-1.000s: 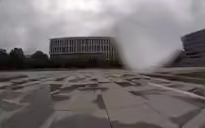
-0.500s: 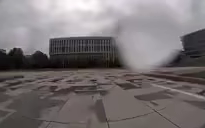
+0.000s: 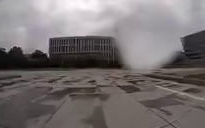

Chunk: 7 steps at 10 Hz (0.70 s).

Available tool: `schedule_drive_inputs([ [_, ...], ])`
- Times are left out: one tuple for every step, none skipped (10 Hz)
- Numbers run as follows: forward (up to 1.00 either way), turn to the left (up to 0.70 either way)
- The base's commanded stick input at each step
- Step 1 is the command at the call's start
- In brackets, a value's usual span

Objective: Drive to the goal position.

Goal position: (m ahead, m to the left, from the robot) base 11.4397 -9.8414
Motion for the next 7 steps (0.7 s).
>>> schedule_drive_inputs([
  [0.70,0.00],
  [0.70,0.00],
  [0.70,0.00],
  [0.70,0.00],
  [0.70,0.00],
  [0.70,0.00],
  [0.70,0.00],
])
